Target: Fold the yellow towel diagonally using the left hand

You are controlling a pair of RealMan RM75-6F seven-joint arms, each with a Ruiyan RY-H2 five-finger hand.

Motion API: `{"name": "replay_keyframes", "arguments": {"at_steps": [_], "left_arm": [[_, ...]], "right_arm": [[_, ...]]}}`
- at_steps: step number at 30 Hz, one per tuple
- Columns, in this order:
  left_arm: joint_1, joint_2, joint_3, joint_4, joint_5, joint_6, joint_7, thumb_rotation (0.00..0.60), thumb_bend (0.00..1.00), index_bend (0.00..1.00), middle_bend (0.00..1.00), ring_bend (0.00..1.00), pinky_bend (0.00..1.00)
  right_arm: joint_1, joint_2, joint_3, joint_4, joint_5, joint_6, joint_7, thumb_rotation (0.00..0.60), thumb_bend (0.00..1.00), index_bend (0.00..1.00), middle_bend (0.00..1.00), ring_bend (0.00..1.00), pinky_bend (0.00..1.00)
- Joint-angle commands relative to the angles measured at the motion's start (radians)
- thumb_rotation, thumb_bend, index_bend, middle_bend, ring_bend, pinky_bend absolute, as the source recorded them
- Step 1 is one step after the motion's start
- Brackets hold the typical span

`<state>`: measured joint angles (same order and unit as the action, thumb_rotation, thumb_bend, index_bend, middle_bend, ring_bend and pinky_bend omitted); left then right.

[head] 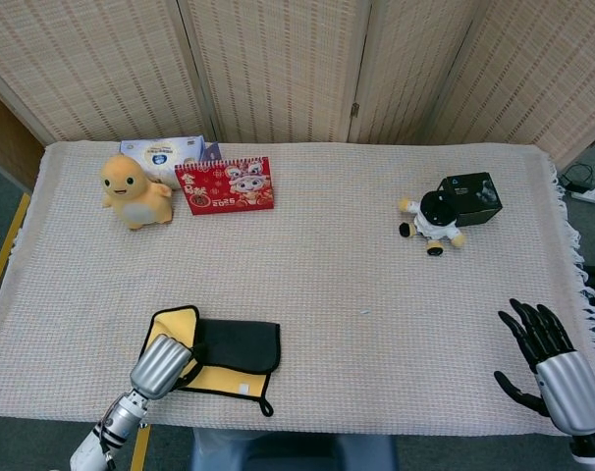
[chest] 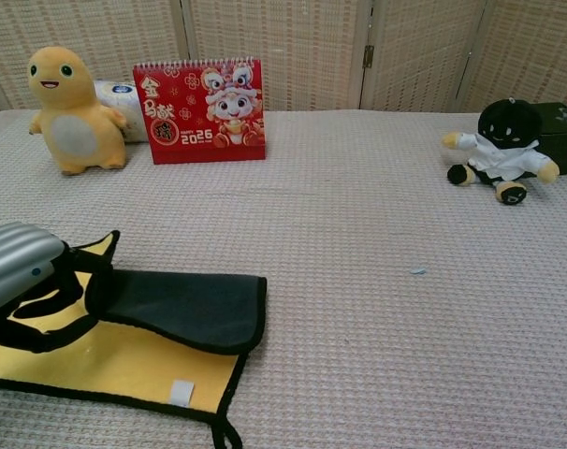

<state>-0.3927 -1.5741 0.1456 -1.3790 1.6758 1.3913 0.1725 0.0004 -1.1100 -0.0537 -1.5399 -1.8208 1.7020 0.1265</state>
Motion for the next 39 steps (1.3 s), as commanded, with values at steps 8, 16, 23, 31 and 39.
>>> {"name": "replay_keyframes", "arguments": {"at_steps": [8, 16, 23, 31, 39], "left_arm": [[0.048, 0.013, 0.022, -0.003, 0.027, 0.024, -0.022, 0.600, 0.50, 0.68, 1.00, 1.00, 1.00], [0.071, 0.003, 0.027, 0.015, 0.043, 0.024, -0.040, 0.600, 0.50, 0.68, 1.00, 1.00, 1.00], [0.087, 0.003, 0.027, 0.030, 0.050, 0.022, -0.057, 0.600, 0.50, 0.68, 1.00, 1.00, 1.00], [0.110, 0.009, 0.046, 0.041, 0.061, 0.017, -0.071, 0.600, 0.50, 0.51, 1.00, 1.00, 1.00], [0.134, 0.013, 0.049, 0.048, 0.086, 0.048, -0.079, 0.600, 0.49, 0.31, 1.00, 1.00, 1.00]], "right_arm": [[-0.001, -0.004, 0.001, -0.001, -0.005, 0.006, -0.009, 0.600, 0.33, 0.00, 0.00, 0.00, 0.00], [-0.002, -0.005, 0.001, -0.002, -0.006, 0.009, -0.014, 0.600, 0.33, 0.00, 0.00, 0.00, 0.00], [0.001, -0.007, 0.005, -0.002, 0.003, 0.002, -0.016, 0.600, 0.33, 0.00, 0.00, 0.00, 0.00], [0.004, -0.011, 0.008, -0.002, 0.010, -0.004, -0.022, 0.600, 0.33, 0.00, 0.00, 0.00, 0.00], [0.006, -0.012, 0.006, -0.002, 0.010, -0.010, -0.025, 0.600, 0.33, 0.00, 0.00, 0.00, 0.00]]}}
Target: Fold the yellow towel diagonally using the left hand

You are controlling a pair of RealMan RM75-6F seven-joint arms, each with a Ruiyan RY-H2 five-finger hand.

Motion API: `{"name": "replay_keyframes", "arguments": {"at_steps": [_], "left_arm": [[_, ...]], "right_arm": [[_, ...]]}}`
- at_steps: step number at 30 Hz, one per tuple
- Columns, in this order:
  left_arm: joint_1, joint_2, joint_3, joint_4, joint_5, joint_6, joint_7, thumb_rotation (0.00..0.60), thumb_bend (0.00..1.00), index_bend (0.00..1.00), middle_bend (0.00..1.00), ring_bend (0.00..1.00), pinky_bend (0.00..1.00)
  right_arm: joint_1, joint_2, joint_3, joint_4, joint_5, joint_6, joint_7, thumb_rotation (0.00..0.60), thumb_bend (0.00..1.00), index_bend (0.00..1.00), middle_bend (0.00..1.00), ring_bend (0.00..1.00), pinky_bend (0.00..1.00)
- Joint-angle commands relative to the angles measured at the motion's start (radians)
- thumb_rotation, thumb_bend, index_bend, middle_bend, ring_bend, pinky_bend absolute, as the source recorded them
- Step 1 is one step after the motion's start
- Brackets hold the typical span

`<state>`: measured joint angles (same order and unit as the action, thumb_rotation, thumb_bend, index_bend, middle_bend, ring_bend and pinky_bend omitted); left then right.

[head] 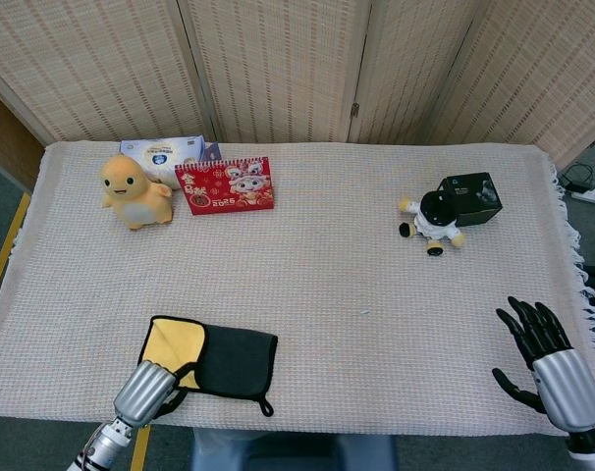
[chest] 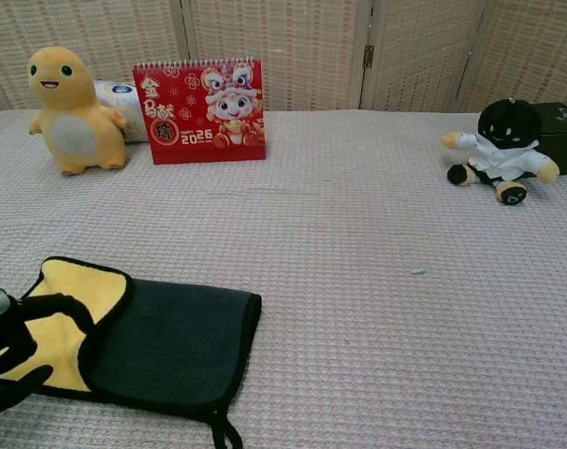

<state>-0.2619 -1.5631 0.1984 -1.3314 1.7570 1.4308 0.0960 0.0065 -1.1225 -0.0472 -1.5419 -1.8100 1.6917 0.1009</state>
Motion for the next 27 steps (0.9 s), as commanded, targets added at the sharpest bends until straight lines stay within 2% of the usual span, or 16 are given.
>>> {"name": "replay_keyframes", "arguments": {"at_steps": [1, 3, 7, 11, 15, 21, 24, 27], "left_arm": [[0.005, 0.004, -0.007, -0.001, 0.007, 0.015, -0.005, 0.600, 0.49, 0.30, 1.00, 1.00, 1.00], [0.006, 0.008, -0.017, -0.004, 0.013, 0.031, -0.009, 0.600, 0.48, 0.31, 1.00, 1.00, 1.00], [-0.006, 0.021, -0.066, -0.017, 0.005, 0.055, -0.025, 0.600, 0.49, 0.39, 1.00, 1.00, 1.00], [-0.043, 0.051, -0.125, -0.038, -0.035, 0.018, -0.031, 0.600, 0.49, 0.46, 1.00, 1.00, 1.00], [-0.100, 0.134, -0.171, -0.140, -0.136, -0.124, -0.034, 0.600, 0.53, 0.47, 1.00, 1.00, 1.00], [-0.190, 0.232, -0.229, -0.276, -0.319, -0.358, 0.057, 0.600, 0.54, 0.44, 1.00, 1.00, 1.00], [-0.221, 0.240, -0.249, -0.294, -0.381, -0.423, 0.070, 0.600, 0.54, 0.42, 1.00, 1.00, 1.00], [-0.236, 0.237, -0.257, -0.294, -0.403, -0.446, 0.081, 0.600, 0.54, 0.40, 1.00, 1.00, 1.00]], "right_arm": [[0.000, 0.000, -0.001, -0.001, -0.001, 0.000, 0.000, 0.600, 0.33, 0.00, 0.00, 0.00, 0.00], [-0.001, 0.001, -0.001, -0.001, -0.003, 0.003, 0.000, 0.600, 0.33, 0.00, 0.00, 0.00, 0.00], [-0.001, 0.001, -0.003, -0.001, -0.006, 0.005, 0.000, 0.600, 0.32, 0.00, 0.00, 0.00, 0.00], [-0.001, 0.002, -0.003, -0.001, -0.004, 0.003, 0.002, 0.600, 0.33, 0.00, 0.00, 0.00, 0.00], [0.000, 0.002, -0.001, -0.001, -0.001, 0.002, 0.002, 0.600, 0.33, 0.00, 0.00, 0.00, 0.00], [0.006, 0.000, 0.001, 0.000, 0.010, -0.015, 0.002, 0.600, 0.33, 0.00, 0.00, 0.00, 0.00], [0.007, 0.000, 0.003, 0.000, 0.016, -0.018, 0.003, 0.600, 0.33, 0.00, 0.00, 0.00, 0.00], [0.008, 0.000, 0.004, 0.000, 0.019, -0.020, 0.005, 0.600, 0.33, 0.00, 0.00, 0.00, 0.00]]}}
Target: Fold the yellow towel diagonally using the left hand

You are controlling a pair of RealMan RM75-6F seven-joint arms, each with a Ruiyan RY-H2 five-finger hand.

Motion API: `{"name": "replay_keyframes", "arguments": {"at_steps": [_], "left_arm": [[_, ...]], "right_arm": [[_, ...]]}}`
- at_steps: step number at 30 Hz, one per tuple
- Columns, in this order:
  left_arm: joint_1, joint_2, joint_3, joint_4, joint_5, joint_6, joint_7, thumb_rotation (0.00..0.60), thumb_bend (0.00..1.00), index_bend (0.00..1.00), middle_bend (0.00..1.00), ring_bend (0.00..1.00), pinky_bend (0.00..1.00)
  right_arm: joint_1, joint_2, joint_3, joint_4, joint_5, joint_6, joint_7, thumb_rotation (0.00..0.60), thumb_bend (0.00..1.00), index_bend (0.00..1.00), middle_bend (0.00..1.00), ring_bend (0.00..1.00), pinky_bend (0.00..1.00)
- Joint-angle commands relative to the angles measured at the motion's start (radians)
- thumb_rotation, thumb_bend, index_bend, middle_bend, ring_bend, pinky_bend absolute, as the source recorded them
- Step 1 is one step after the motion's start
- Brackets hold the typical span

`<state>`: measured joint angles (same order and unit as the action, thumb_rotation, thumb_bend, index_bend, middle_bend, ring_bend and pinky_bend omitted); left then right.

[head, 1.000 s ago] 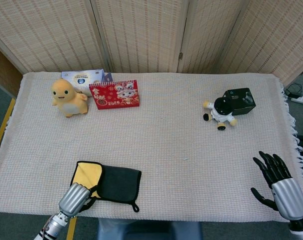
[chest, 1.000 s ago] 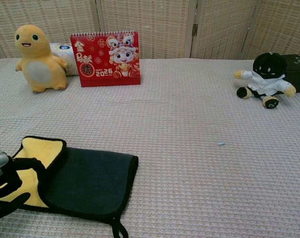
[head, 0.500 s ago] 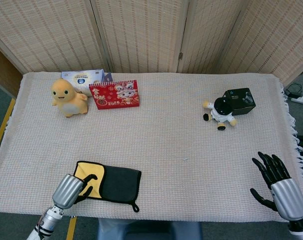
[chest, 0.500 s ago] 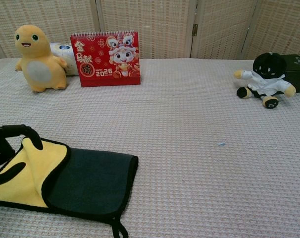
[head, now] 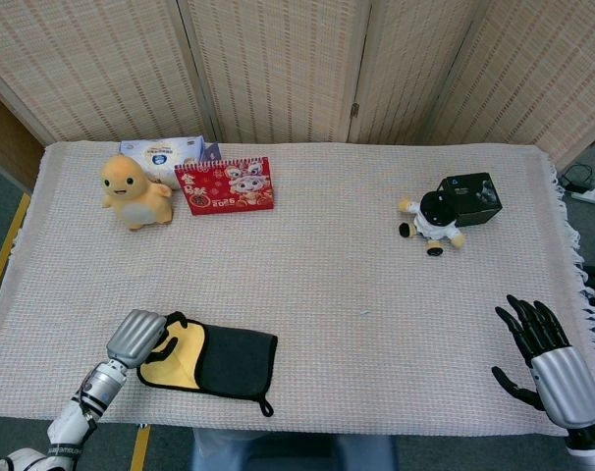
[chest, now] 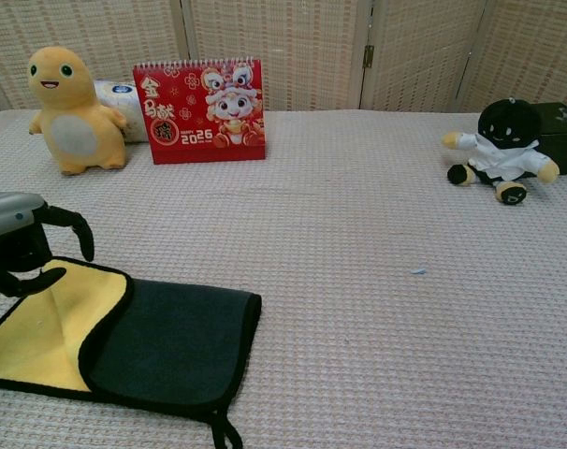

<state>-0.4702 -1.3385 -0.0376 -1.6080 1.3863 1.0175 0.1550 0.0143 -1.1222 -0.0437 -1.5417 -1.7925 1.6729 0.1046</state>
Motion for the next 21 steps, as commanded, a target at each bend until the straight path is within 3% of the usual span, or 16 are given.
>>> {"name": "replay_keyframes", "arguments": {"at_steps": [1, 7, 21], "left_arm": [[-0.036, 0.007, -0.027, -0.013, -0.042, -0.042, 0.026, 0.600, 0.54, 0.39, 1.00, 1.00, 1.00], [-0.083, -0.024, -0.049, 0.016, -0.093, -0.098, 0.045, 0.600, 0.54, 0.37, 1.00, 1.00, 1.00], [-0.149, -0.083, -0.046, 0.092, -0.180, -0.175, 0.104, 0.600, 0.54, 0.41, 1.00, 1.00, 1.00]], "right_arm": [[0.002, 0.000, 0.001, 0.000, 0.004, -0.005, 0.002, 0.600, 0.33, 0.00, 0.00, 0.00, 0.00], [0.006, 0.004, 0.006, 0.001, 0.020, -0.013, 0.013, 0.600, 0.33, 0.00, 0.00, 0.00, 0.00], [0.007, 0.009, 0.009, 0.002, 0.030, -0.015, 0.025, 0.600, 0.33, 0.00, 0.00, 0.00, 0.00]]}}
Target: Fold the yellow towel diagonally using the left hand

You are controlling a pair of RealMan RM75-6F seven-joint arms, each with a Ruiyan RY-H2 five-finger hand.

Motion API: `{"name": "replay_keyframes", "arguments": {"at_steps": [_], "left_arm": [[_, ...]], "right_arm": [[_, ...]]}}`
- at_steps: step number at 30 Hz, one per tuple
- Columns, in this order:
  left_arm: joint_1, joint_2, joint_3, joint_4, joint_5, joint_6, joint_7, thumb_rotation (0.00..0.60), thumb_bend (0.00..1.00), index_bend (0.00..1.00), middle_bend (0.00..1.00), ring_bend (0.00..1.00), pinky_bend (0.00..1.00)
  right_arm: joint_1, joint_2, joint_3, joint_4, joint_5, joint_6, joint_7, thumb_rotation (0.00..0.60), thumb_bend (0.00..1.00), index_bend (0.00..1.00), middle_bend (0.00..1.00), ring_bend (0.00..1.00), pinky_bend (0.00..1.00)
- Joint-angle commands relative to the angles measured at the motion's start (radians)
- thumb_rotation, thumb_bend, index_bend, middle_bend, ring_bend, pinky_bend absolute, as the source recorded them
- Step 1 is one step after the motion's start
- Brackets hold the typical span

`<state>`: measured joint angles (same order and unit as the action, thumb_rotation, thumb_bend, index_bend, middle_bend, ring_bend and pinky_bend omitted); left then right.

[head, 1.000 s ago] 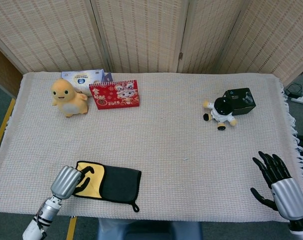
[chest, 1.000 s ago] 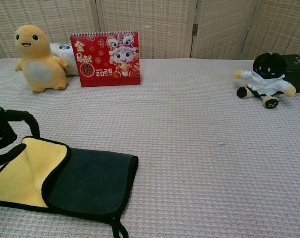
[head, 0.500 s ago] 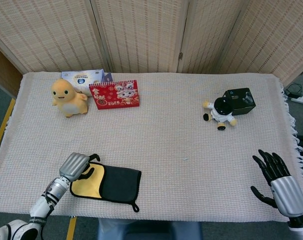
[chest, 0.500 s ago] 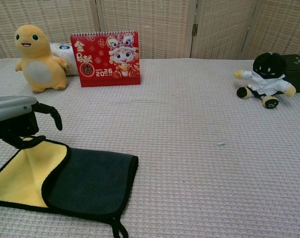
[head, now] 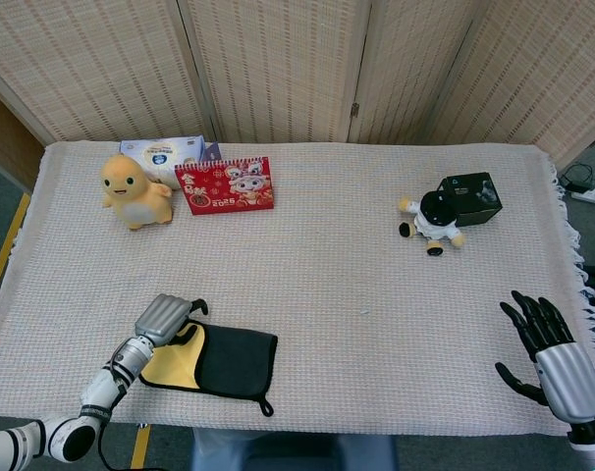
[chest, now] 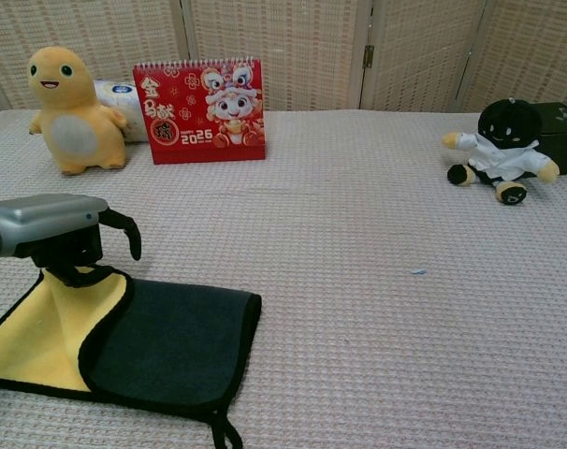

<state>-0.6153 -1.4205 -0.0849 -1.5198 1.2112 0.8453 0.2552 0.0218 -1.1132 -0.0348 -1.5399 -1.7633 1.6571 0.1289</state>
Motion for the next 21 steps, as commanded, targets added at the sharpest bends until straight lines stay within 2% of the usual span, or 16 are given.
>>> {"name": "replay_keyframes", "arguments": {"at_steps": [1, 9, 17, 21], "left_arm": [[-0.005, -0.001, 0.003, 0.005, -0.008, -0.003, 0.006, 0.600, 0.54, 0.41, 1.00, 1.00, 1.00], [-0.009, 0.006, 0.023, 0.003, -0.030, -0.012, 0.014, 0.600, 0.54, 0.46, 1.00, 1.00, 1.00], [-0.012, -0.002, 0.031, 0.020, -0.035, -0.010, 0.006, 0.600, 0.54, 0.42, 1.00, 1.00, 1.00], [-0.012, -0.003, 0.038, 0.025, -0.028, -0.005, 0.003, 0.600, 0.54, 0.44, 1.00, 1.00, 1.00]], "right_arm": [[0.000, 0.000, 0.001, 0.001, 0.002, 0.000, 0.001, 0.600, 0.33, 0.00, 0.00, 0.00, 0.00], [-0.001, 0.001, 0.002, 0.002, 0.003, 0.004, 0.002, 0.600, 0.33, 0.00, 0.00, 0.00, 0.00], [-0.003, -0.002, -0.001, 0.001, -0.002, 0.005, -0.004, 0.600, 0.33, 0.00, 0.00, 0.00, 0.00], [-0.001, -0.001, 0.000, 0.002, 0.001, 0.002, -0.002, 0.600, 0.32, 0.00, 0.00, 0.00, 0.00]]}}
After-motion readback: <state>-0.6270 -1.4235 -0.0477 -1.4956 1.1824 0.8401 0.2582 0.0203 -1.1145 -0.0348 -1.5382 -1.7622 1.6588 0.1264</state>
